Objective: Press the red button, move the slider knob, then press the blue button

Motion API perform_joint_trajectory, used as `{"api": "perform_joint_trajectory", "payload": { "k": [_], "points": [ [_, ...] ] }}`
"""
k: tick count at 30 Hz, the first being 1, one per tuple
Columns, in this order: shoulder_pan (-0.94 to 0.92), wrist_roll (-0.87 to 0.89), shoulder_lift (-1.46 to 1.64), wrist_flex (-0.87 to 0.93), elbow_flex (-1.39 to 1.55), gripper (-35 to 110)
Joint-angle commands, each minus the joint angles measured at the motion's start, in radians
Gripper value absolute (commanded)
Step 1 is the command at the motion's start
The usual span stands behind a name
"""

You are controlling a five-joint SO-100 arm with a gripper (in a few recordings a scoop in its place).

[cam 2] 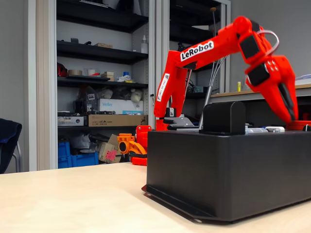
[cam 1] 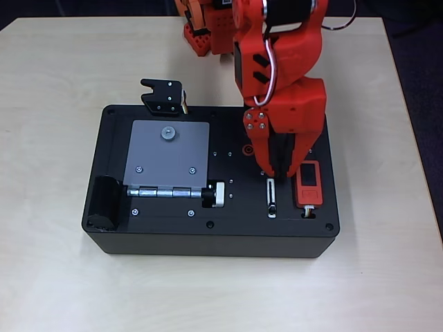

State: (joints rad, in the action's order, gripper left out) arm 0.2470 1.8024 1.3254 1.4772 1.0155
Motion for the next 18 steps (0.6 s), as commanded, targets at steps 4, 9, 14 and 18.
{"api": "perform_joint_trajectory", "payload": {
  "k": [4,9,14,18],
  "points": [
    [0.071,0.083,0.087,0.146,-0.107,0],
    [0.120,0.146,0.187,0.150,0.008,0],
    [0.156,0.184,0.344,0.054,0.244,0],
    [0.169,0.193,0.417,0.005,0.359,0]
  ]
}}
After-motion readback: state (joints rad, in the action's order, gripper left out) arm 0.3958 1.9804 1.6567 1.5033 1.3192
